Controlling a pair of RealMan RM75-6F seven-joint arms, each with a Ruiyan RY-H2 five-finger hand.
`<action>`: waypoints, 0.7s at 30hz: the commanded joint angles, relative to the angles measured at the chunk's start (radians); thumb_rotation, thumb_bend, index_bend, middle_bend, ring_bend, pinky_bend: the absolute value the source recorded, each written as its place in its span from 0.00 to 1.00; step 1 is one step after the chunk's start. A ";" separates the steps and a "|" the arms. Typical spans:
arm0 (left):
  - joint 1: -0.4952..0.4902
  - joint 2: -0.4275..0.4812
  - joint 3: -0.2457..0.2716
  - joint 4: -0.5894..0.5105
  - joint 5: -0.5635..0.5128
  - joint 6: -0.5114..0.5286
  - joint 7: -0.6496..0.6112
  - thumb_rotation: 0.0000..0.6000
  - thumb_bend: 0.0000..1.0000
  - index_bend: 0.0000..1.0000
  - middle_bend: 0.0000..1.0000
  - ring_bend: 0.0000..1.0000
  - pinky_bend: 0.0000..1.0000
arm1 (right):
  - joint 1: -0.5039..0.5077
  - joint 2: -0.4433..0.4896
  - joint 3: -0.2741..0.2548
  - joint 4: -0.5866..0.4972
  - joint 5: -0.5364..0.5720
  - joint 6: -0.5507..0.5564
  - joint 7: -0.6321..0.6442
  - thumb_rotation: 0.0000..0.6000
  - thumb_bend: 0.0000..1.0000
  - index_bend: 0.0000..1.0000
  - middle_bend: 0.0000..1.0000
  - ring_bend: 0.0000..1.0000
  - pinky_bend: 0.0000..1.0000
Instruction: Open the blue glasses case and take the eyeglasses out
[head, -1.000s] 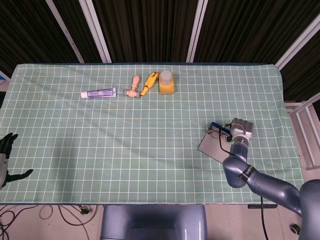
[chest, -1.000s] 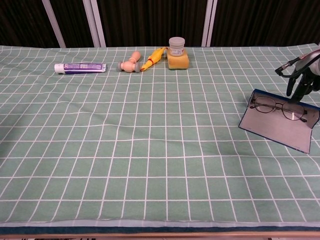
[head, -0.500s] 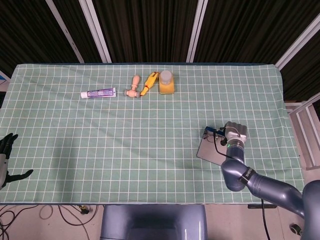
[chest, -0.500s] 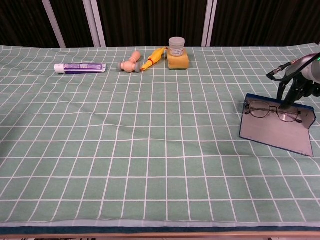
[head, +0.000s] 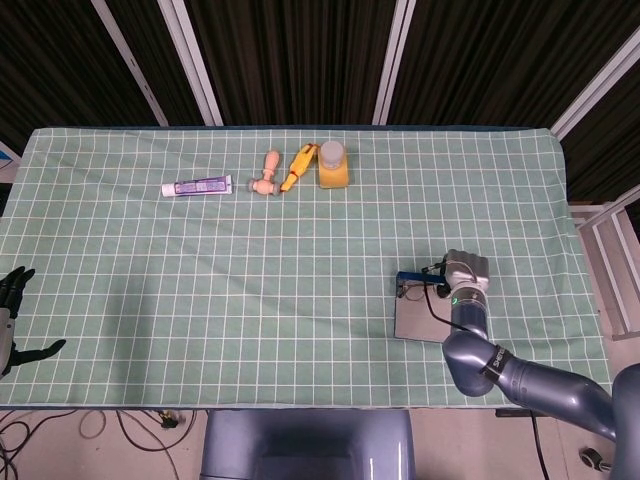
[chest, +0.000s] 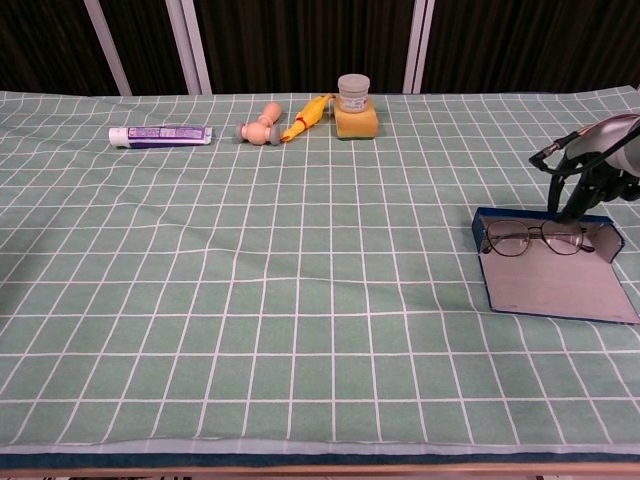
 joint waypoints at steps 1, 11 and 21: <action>-0.001 0.000 0.000 0.000 -0.001 -0.002 0.001 1.00 0.00 0.00 0.00 0.00 0.00 | -0.006 0.003 -0.008 0.011 0.008 -0.004 0.002 1.00 0.45 0.46 0.94 0.99 0.91; -0.002 -0.002 -0.002 -0.001 -0.008 -0.003 0.007 1.00 0.00 0.00 0.00 0.00 0.00 | -0.009 -0.003 -0.019 0.022 0.008 -0.020 0.013 1.00 0.45 0.46 0.94 0.99 0.91; -0.002 -0.001 -0.003 0.000 -0.009 -0.006 0.001 1.00 0.00 0.00 0.00 0.00 0.00 | -0.004 -0.019 -0.023 0.044 0.011 -0.015 0.021 1.00 0.45 0.46 0.94 0.99 0.91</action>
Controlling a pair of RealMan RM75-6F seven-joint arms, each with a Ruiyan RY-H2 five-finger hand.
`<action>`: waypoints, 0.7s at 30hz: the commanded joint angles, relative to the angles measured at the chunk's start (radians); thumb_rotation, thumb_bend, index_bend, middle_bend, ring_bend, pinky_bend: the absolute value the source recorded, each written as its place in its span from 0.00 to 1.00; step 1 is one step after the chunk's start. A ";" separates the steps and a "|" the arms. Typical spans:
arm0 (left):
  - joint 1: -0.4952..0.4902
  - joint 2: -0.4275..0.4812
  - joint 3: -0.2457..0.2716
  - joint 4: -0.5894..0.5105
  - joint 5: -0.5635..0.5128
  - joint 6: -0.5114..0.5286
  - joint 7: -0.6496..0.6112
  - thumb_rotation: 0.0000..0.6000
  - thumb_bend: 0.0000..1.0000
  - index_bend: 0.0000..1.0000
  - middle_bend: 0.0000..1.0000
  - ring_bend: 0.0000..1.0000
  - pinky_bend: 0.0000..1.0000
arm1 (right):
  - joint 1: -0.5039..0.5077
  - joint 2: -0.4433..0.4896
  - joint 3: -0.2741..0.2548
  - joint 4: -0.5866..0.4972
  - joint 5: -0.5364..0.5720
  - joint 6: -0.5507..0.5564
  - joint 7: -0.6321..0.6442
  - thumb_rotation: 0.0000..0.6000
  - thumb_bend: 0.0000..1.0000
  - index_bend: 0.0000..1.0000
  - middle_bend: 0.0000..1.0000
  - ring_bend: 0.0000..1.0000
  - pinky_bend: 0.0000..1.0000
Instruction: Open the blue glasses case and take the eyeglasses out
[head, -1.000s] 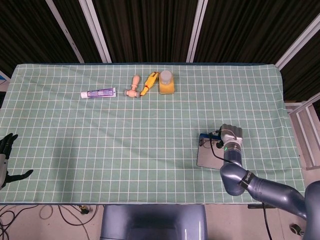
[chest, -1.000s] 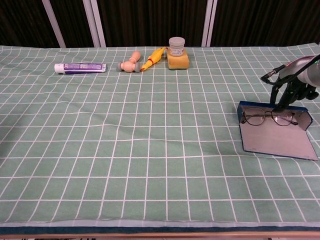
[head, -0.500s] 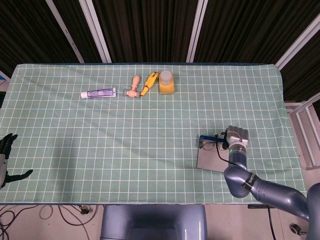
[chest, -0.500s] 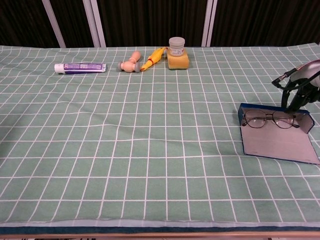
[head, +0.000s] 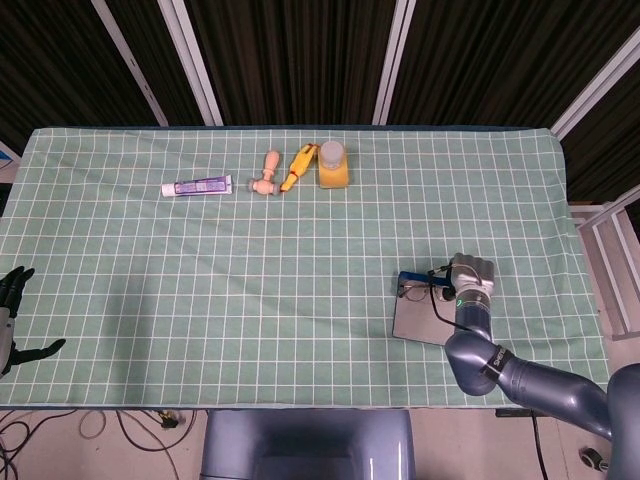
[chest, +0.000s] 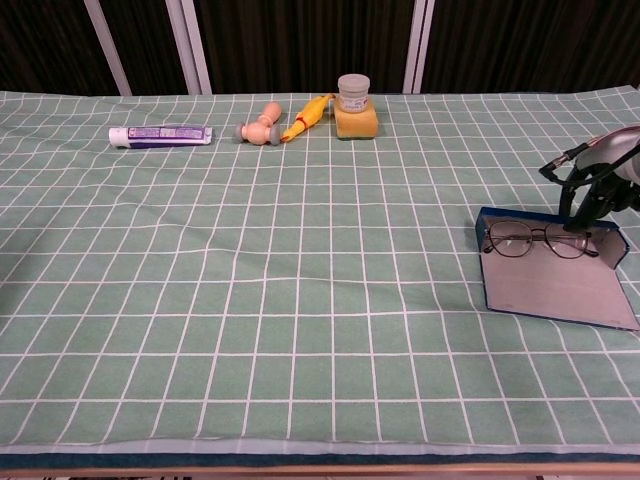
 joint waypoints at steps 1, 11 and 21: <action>0.000 0.000 0.000 0.000 0.000 0.000 0.000 1.00 0.00 0.00 0.00 0.00 0.00 | 0.000 -0.002 0.001 0.005 -0.002 0.001 0.004 1.00 0.45 0.47 0.94 0.99 0.91; 0.000 -0.001 0.000 -0.001 0.000 0.001 0.002 1.00 0.00 0.00 0.00 0.00 0.00 | 0.003 -0.005 0.002 0.005 -0.002 -0.004 0.006 1.00 0.49 0.48 0.94 0.99 0.91; 0.000 -0.001 -0.001 -0.001 -0.002 -0.002 -0.001 1.00 0.00 0.00 0.00 0.00 0.00 | 0.003 -0.002 0.015 -0.011 -0.022 -0.006 0.032 1.00 0.50 0.50 0.94 0.99 0.91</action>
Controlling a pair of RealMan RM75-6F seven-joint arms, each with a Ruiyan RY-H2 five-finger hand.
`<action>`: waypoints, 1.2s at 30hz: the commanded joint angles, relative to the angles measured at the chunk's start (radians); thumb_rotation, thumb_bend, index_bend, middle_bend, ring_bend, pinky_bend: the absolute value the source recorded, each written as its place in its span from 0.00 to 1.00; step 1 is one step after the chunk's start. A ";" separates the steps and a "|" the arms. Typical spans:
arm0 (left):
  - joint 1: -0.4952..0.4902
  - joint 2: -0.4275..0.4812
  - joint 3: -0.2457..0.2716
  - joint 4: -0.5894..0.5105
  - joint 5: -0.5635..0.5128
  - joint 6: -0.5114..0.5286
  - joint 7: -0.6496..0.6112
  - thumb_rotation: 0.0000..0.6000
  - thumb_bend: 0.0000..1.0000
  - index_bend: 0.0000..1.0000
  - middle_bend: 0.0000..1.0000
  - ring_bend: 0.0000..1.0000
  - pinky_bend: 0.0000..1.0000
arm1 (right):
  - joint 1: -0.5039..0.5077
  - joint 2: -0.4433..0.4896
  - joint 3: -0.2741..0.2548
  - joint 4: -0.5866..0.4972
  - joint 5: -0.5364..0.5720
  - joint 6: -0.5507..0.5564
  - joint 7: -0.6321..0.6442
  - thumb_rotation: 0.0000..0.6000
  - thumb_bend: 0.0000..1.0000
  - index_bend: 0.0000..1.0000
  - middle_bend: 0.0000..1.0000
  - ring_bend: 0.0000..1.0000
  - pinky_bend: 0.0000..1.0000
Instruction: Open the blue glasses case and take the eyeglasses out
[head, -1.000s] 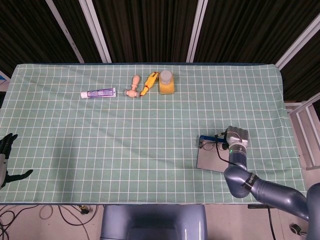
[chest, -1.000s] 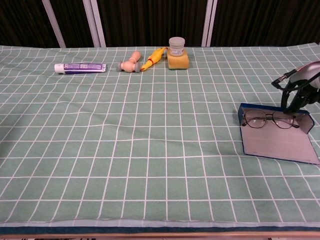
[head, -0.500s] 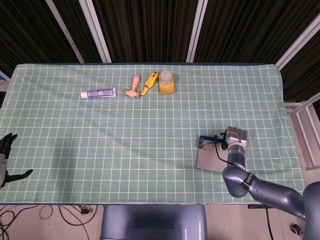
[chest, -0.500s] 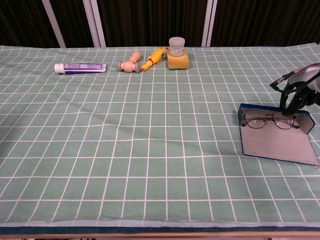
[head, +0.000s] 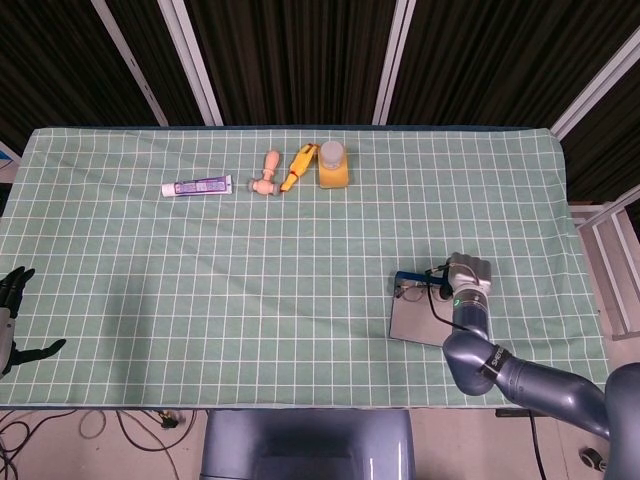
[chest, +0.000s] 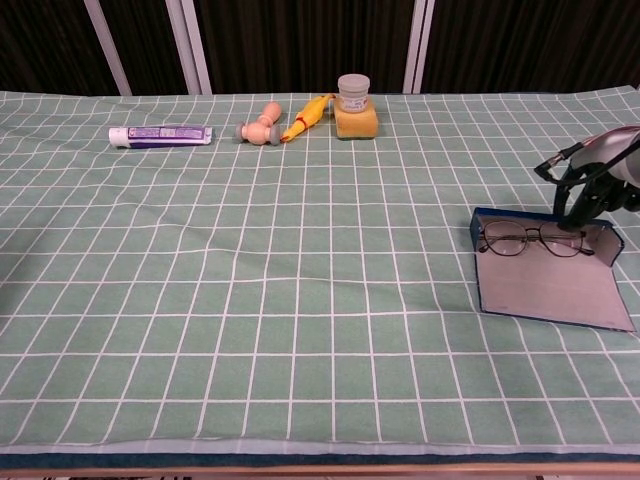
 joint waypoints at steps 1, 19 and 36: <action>0.000 0.000 0.000 0.000 0.000 0.000 -0.001 1.00 0.00 0.00 0.00 0.00 0.00 | -0.001 0.002 0.011 -0.012 -0.025 -0.002 0.023 1.00 0.50 0.50 0.94 0.99 0.91; 0.001 0.002 0.000 -0.001 0.001 0.000 -0.006 1.00 0.00 0.00 0.00 0.00 0.00 | -0.020 -0.090 0.064 -0.036 -0.268 0.043 0.275 1.00 0.50 0.52 0.94 0.99 0.91; 0.001 0.004 -0.001 -0.001 -0.001 -0.004 -0.014 1.00 0.00 0.00 0.00 0.00 0.00 | -0.046 -0.228 0.080 0.022 -0.499 0.136 0.485 1.00 0.50 0.52 0.94 0.99 0.91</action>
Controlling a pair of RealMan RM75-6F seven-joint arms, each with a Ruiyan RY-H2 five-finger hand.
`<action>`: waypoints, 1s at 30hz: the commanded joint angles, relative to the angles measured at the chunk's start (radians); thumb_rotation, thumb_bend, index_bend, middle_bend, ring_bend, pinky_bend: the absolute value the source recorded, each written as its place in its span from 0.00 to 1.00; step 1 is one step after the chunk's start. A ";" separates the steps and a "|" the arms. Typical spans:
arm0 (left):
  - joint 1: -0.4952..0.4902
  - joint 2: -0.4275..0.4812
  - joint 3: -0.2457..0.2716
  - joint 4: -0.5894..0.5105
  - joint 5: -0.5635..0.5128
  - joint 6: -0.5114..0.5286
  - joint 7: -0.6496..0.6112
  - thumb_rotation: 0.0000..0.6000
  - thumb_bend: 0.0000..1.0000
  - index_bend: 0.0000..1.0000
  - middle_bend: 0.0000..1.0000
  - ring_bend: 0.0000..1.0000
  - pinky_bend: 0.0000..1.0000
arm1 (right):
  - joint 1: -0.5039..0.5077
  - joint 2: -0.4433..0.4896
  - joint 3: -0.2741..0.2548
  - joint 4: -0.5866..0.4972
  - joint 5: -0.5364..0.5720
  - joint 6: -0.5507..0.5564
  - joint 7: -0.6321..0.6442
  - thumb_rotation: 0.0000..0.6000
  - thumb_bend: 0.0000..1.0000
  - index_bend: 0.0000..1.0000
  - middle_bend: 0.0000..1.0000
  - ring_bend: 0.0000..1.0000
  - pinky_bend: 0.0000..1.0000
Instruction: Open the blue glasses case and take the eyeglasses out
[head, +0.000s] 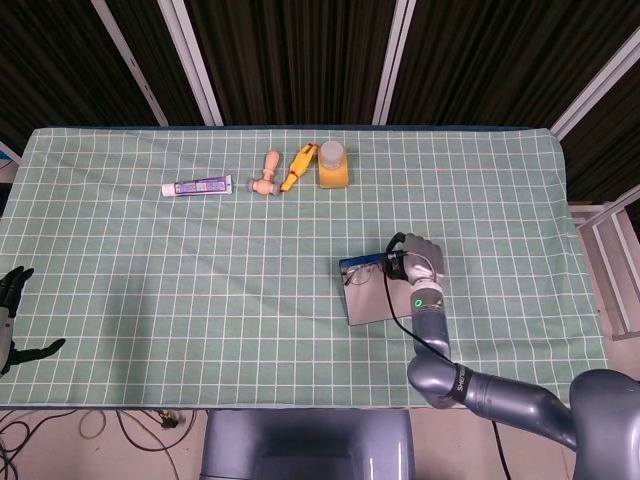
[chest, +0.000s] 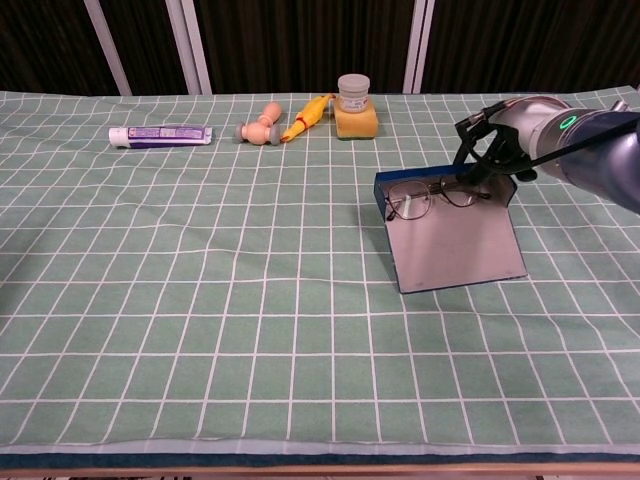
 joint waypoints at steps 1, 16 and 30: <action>0.000 0.000 0.000 0.000 0.000 0.000 -0.001 1.00 0.00 0.00 0.00 0.00 0.00 | -0.016 -0.046 -0.002 0.029 -0.070 0.041 0.063 1.00 0.50 0.52 0.94 0.99 0.91; 0.000 0.000 0.000 -0.001 0.003 0.000 -0.007 1.00 0.00 0.00 0.00 0.00 0.00 | -0.066 -0.156 -0.009 0.106 -0.206 0.104 0.157 1.00 0.50 0.53 0.94 0.98 0.91; 0.001 0.000 -0.001 0.000 0.005 0.003 -0.012 1.00 0.00 0.00 0.00 0.00 0.00 | -0.093 -0.205 0.022 0.150 -0.307 0.123 0.223 1.00 0.50 0.53 0.94 0.98 0.91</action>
